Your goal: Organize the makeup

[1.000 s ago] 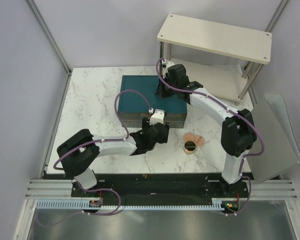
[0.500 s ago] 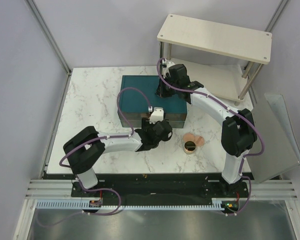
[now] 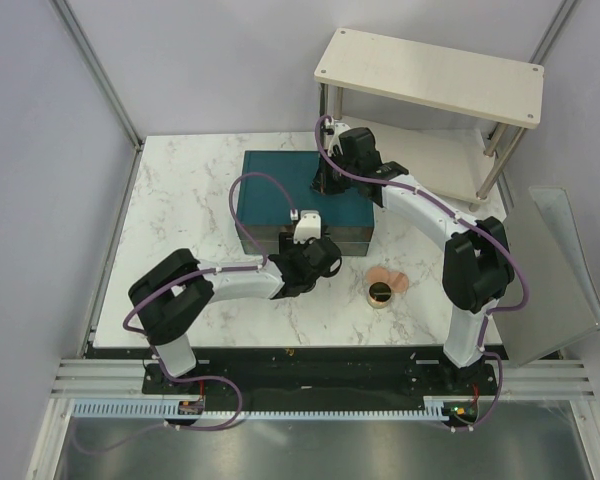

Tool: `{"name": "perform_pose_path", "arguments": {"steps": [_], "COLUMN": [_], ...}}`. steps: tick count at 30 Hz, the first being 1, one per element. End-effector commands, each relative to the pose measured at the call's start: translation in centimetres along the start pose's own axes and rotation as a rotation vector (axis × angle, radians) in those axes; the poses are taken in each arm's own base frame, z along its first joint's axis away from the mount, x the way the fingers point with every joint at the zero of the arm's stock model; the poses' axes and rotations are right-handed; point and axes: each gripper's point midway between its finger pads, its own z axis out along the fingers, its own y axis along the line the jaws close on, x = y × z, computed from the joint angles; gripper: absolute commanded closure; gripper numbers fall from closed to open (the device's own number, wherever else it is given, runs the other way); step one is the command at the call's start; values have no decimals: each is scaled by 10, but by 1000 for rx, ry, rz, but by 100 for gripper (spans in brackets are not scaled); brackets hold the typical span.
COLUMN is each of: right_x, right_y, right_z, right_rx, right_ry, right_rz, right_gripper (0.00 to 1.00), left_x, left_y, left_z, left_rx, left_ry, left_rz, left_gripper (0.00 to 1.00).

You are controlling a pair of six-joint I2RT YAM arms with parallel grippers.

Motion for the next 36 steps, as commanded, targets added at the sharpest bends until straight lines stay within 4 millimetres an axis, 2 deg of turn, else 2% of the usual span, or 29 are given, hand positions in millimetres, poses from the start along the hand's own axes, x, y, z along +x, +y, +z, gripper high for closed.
{"name": "perform_pose_path", "arguments": {"steps": [1, 6, 11, 18, 22, 25, 26, 29, 36], "right_x": [56, 56, 56, 59, 59, 60, 60, 61, 61], "right_y": [-27, -27, -28, -29, -30, -30, -32, -32, -32], "right_z": [10, 11, 11, 10, 10, 9, 9, 8, 8], "right_rx": [69, 65, 66, 63, 63, 65, 68, 68, 68], "right_ry": [182, 184, 184, 192, 195, 197, 198, 199, 199], "right_rz": [24, 26, 25, 24, 25, 24, 25, 23, 24], "right_gripper": [96, 96, 96, 96, 96, 96, 96, 96, 96], "left_x": [-26, -26, -22, -15, -10, -4, -2, 7, 17], "left_y": [-14, -18, -12, -8, -14, -24, -25, -32, -29], "left_z": [0, 6, 11, 16, 18, 18, 20, 21, 17], "left_rx": [52, 49, 28, 26, 61, 115, 129, 184, 204], "left_ry": [-96, -98, -84, -60, -41, -16, -6, 37, 64], "left_rz": [-16, 26, 30, 39, 47, 66, 82, 114, 122], "left_gripper": [21, 34, 48, 60, 65, 75, 84, 98, 98]}}
